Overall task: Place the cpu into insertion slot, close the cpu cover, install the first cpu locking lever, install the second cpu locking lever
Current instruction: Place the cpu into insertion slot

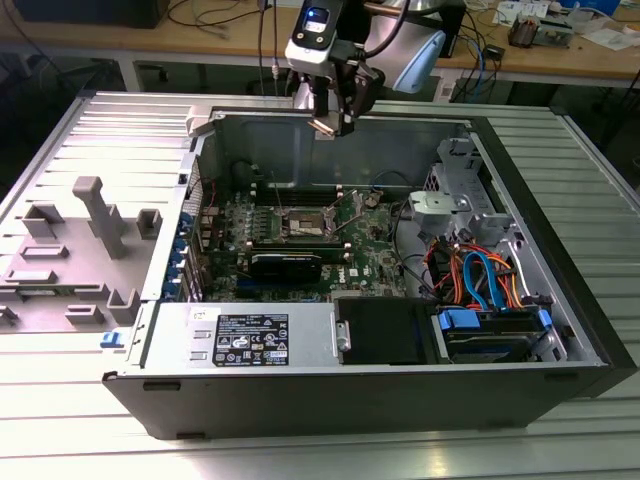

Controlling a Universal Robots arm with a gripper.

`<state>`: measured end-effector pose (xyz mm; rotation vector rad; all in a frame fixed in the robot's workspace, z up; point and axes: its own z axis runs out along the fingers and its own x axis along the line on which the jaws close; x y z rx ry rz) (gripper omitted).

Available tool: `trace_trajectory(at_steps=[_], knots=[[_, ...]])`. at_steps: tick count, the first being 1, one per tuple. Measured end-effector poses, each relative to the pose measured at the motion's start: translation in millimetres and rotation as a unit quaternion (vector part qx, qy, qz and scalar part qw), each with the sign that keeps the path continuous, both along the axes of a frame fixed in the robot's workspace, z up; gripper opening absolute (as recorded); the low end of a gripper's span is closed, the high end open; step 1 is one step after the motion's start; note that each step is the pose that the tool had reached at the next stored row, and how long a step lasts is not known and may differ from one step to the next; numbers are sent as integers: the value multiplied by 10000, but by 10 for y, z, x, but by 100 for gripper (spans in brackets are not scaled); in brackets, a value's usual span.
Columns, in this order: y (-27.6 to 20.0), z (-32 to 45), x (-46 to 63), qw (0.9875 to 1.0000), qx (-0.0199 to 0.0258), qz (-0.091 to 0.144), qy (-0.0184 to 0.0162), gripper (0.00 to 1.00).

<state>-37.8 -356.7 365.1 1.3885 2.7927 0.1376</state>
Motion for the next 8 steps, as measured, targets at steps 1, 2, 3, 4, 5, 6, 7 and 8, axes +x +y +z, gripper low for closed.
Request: trace_trajectory(at_steps=[1, 2, 3, 4, 5, 6, 7, 8], knots=[[0, 0, 0, 10000, 0, -11, 0, 54], [0, -1, 0, 10000, 0, -23, 0, 54], [0, -1, 0, 10000, 0, -41, 0, 54], [0, -2, 0, 10000, 0, -52, 0, 54], [0, -3, 0, 10000, 0, -68, 0, 54], [0, -3, 0, 10000, 0, -79, 0, 54], [0, -4, 0, 9999, 0, -100, 0, 54], [0, -5, 0, 9999, 0, -112, 0, 54]])
